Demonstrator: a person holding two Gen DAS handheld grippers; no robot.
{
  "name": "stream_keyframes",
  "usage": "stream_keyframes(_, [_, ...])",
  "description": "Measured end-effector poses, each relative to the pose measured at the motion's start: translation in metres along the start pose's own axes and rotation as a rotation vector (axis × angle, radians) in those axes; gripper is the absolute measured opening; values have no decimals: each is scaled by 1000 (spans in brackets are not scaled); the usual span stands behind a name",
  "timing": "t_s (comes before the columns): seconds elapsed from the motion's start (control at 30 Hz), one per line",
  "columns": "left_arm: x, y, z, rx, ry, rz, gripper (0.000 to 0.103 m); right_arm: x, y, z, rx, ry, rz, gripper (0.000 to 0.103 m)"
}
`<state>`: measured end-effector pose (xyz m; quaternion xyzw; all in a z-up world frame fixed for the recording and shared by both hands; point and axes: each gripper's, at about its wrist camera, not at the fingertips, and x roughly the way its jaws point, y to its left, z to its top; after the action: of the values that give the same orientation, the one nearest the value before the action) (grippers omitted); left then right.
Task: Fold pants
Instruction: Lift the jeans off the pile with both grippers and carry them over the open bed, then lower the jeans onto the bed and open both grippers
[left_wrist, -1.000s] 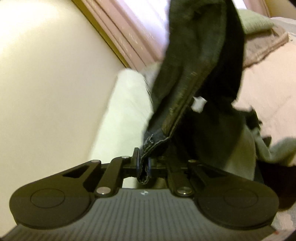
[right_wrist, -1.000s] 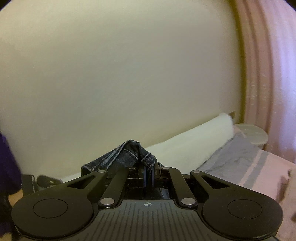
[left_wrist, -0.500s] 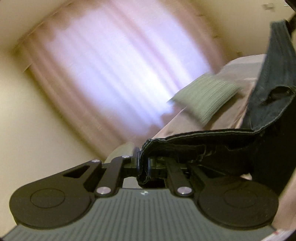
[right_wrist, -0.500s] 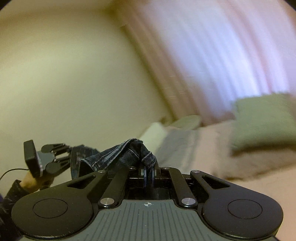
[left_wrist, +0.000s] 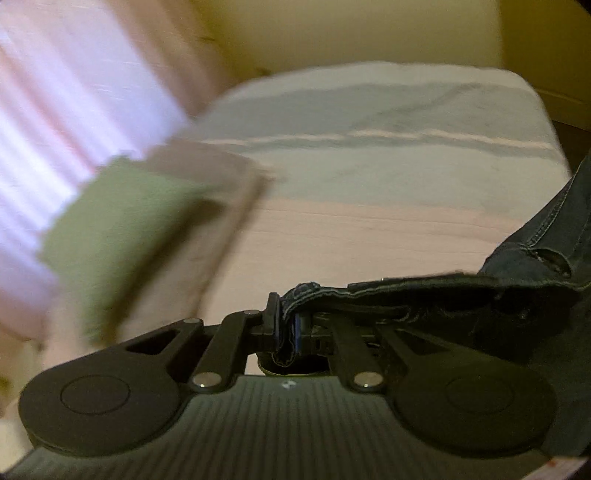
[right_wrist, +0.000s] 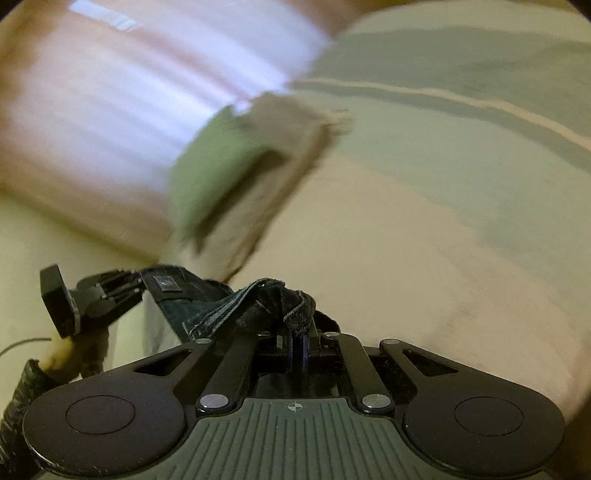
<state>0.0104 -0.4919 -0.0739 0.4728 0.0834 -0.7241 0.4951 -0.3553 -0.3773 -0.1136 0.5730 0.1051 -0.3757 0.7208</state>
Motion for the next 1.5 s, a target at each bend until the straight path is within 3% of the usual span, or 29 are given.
stream_keyframes(0.07, [28,-26,19,32,9,-59,5,-5,-21,4,52,-20,-43,1])
stream_keyframes(0.1, [40,-30,30,45,0,-85,5,-26,-36,9,75,-30,-57,1])
stream_keyframes(0.2, [69,-41,73,102,-44,-132,5,-21,-53,1,170,-98,-69,1])
stream_keyframes(0.4, [119,-57,180,186,-67,-193,5,-49,-93,40,281,-215,-72,1])
stream_keyframes(0.63, [225,-95,340,220,-43,-246,5,-80,-195,161,341,-271,-85,1])
stream_keyframes(0.77, [325,-129,421,209,22,-281,6,-66,-269,236,362,-247,-132,1])
stream_keyframes(0.83, [387,-147,453,149,81,-311,13,-50,-313,266,380,-222,-184,2])
stream_keyframes(0.87, [416,-157,464,117,102,-326,15,-40,-335,277,382,-206,-239,11])
stream_keyframes(0.9, [438,-165,470,100,115,-329,18,-30,-353,287,369,-179,-309,19])
stream_keyframes(0.97, [465,-175,479,37,102,-296,20,-19,-374,303,269,-163,-462,57])
stream_keyframes(1.0, [471,-174,478,-1,105,-298,20,-17,-380,309,227,-162,-486,60])
stream_keyframes(1.07, [476,-172,468,-42,100,-307,24,-17,-386,314,171,-146,-485,60])
stream_keyframes(1.23, [482,-167,421,15,124,-324,32,-20,-347,298,-129,-79,-419,60])
stream_keyframes(1.37, [499,-162,374,24,167,-365,42,24,-325,301,-387,38,-351,60])
stream_keyframes(1.5, [522,-162,348,-41,172,-386,43,89,-316,326,-503,92,-260,60])
